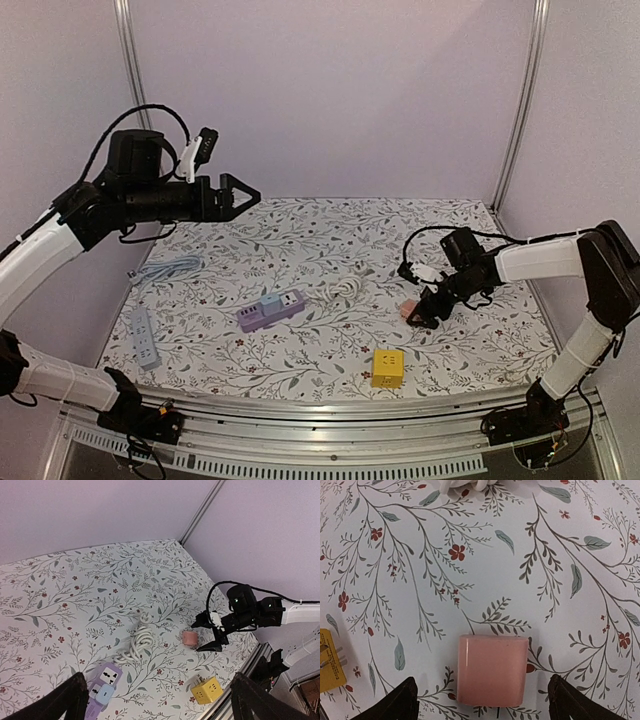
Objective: Insert the plug
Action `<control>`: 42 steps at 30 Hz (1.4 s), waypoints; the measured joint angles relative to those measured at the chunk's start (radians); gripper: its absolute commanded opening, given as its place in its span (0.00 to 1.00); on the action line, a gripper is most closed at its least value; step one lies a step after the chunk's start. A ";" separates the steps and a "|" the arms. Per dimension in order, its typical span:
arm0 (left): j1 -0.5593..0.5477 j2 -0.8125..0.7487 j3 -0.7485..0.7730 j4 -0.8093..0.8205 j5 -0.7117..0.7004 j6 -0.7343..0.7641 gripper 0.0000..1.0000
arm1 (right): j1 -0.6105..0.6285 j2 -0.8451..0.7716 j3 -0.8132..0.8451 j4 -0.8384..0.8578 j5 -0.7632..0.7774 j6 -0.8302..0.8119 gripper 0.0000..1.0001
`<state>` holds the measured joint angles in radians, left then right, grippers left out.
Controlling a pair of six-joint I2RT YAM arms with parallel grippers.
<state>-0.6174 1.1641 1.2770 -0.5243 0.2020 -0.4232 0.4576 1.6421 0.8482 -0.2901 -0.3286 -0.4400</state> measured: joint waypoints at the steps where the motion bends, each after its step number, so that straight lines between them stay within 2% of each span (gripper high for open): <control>1: 0.000 0.002 0.000 0.004 0.000 -0.004 1.00 | -0.002 0.003 -0.005 0.002 -0.005 -0.004 0.86; 30: 0.000 0.069 0.000 0.095 -0.005 -0.084 0.97 | -0.053 0.069 -0.050 0.156 -0.053 -0.032 0.73; 42: 0.000 0.101 0.000 0.107 -0.007 -0.090 0.97 | -0.053 0.066 -0.078 0.206 -0.072 -0.010 0.59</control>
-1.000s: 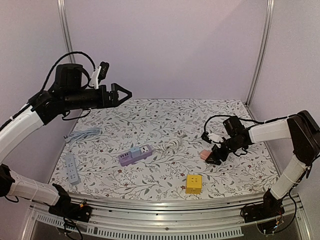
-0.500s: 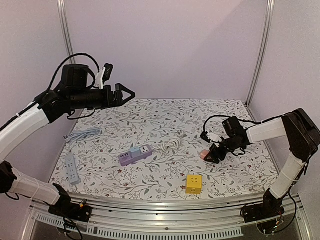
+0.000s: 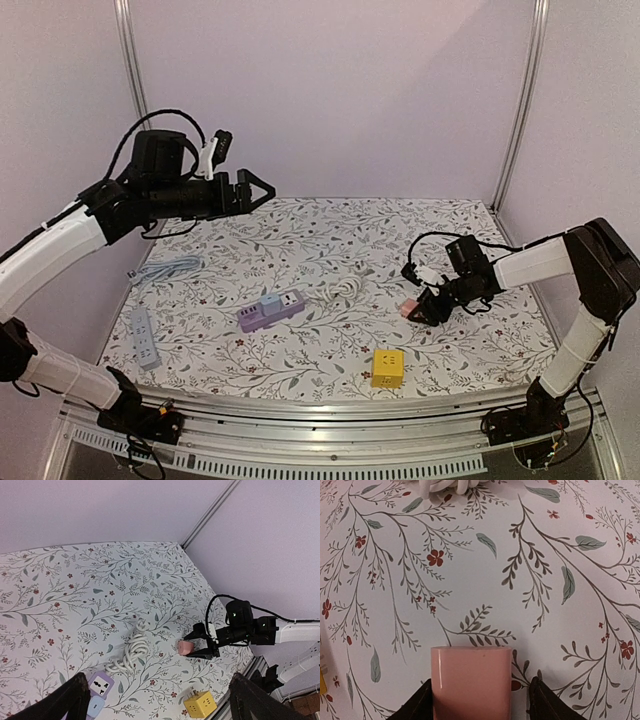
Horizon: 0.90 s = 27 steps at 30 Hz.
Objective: Insert the plug
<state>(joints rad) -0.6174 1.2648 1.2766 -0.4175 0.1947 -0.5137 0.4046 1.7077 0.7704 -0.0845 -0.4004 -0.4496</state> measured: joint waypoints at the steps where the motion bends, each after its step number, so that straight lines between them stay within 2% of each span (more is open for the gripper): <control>1: 0.000 0.004 0.000 0.001 0.000 0.000 0.97 | 0.000 0.000 -0.001 0.003 0.000 0.000 0.58; 5: 0.000 0.013 0.000 0.007 0.000 0.000 0.97 | 0.000 -0.001 -0.005 0.010 0.000 0.002 0.52; 11: 0.000 0.016 0.000 0.011 0.002 0.000 0.97 | 0.000 -0.001 -0.006 0.010 -0.006 0.008 0.37; 17: 0.000 0.032 0.008 0.009 0.010 0.000 0.96 | 0.003 -0.001 -0.005 0.010 -0.015 0.023 0.36; 27: 0.000 0.043 0.031 -0.039 0.021 -0.008 1.00 | 0.014 -0.065 -0.006 0.003 -0.029 0.077 0.23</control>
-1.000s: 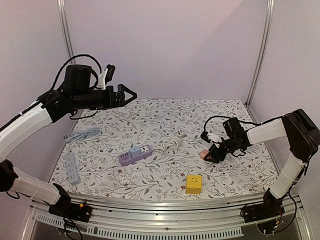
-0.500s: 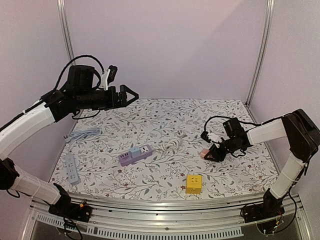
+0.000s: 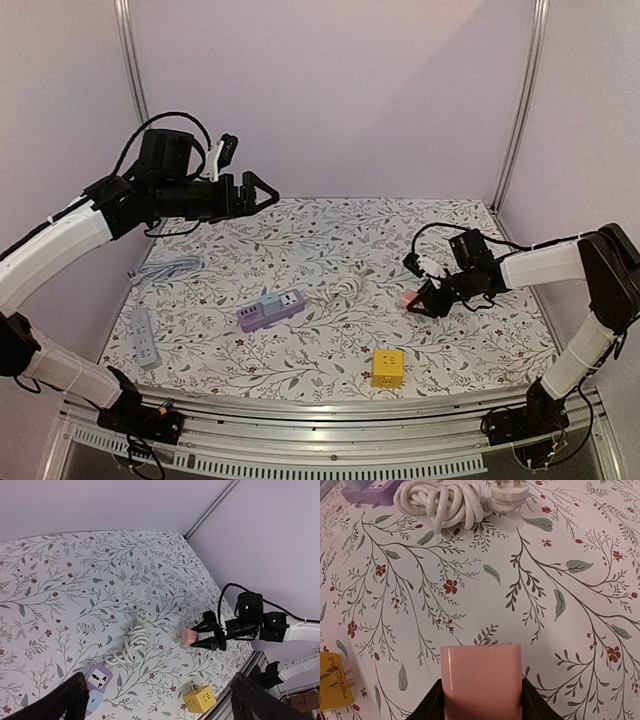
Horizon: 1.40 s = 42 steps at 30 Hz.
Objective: Insert the plug
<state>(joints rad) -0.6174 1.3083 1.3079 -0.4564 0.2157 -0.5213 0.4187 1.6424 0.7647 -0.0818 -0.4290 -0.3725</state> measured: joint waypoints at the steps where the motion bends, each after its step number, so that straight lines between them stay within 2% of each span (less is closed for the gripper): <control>1: 0.000 -0.002 0.000 -0.007 -0.003 -0.002 0.99 | 0.000 -0.014 0.000 0.000 0.000 0.010 0.21; 16: 0.003 -0.048 -0.061 -0.156 -0.111 -0.085 1.00 | 0.027 -0.229 0.000 0.010 0.006 0.274 0.18; 24: 0.011 -0.015 -0.047 -0.281 -0.182 -0.139 1.00 | 0.099 -0.310 0.007 -0.002 0.050 0.407 0.18; 28: 0.025 -0.072 -0.075 -0.273 -0.201 -0.161 0.99 | 0.147 -0.327 0.047 -0.029 0.083 0.448 0.17; 34: 0.069 -0.237 -0.146 -0.234 -0.092 -0.128 1.00 | 0.255 -0.334 0.132 -0.045 0.141 0.484 0.17; 42: 0.130 -0.159 -0.121 -0.290 0.133 -0.059 0.97 | 0.398 -0.283 0.279 -0.068 0.205 0.501 0.17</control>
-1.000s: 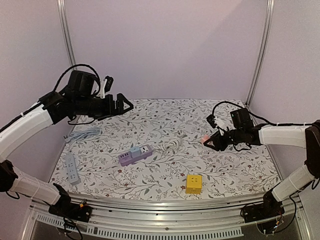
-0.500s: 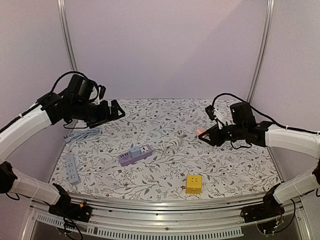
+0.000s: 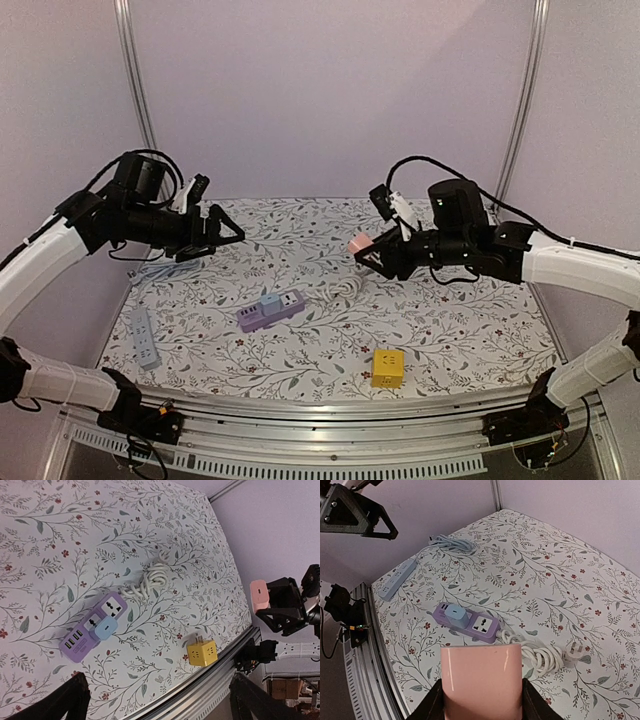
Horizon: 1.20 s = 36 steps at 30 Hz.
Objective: Insert the plug
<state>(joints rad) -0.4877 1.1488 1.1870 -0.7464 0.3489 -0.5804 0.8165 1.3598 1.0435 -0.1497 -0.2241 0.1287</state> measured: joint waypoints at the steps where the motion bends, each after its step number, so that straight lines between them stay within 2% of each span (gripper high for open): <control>1: 0.000 0.005 0.000 -0.004 0.021 0.005 0.97 | 0.018 0.013 0.022 -0.006 0.009 -0.001 0.17; 9: 0.000 0.055 0.035 0.017 0.137 -0.018 0.97 | 0.124 0.105 0.143 -0.021 0.050 -0.021 0.13; 12: 0.000 0.074 0.041 0.040 0.161 -0.034 0.93 | 0.142 0.122 0.169 -0.025 0.057 -0.024 0.11; 18: 0.000 0.114 0.048 0.091 0.225 -0.072 0.83 | 0.166 0.129 0.201 -0.034 0.065 -0.039 0.00; 27: -0.023 0.193 0.065 0.237 0.375 -0.163 0.79 | 0.201 0.139 0.233 -0.061 0.092 -0.094 0.00; 36: -0.087 0.256 0.098 0.287 0.478 -0.183 0.73 | 0.204 0.195 0.289 -0.076 0.100 -0.163 0.00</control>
<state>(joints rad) -0.5743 1.4052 1.2850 -0.4595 0.8265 -0.7635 1.0203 1.5543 1.3327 -0.2260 -0.1242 -0.0345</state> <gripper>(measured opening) 0.748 0.427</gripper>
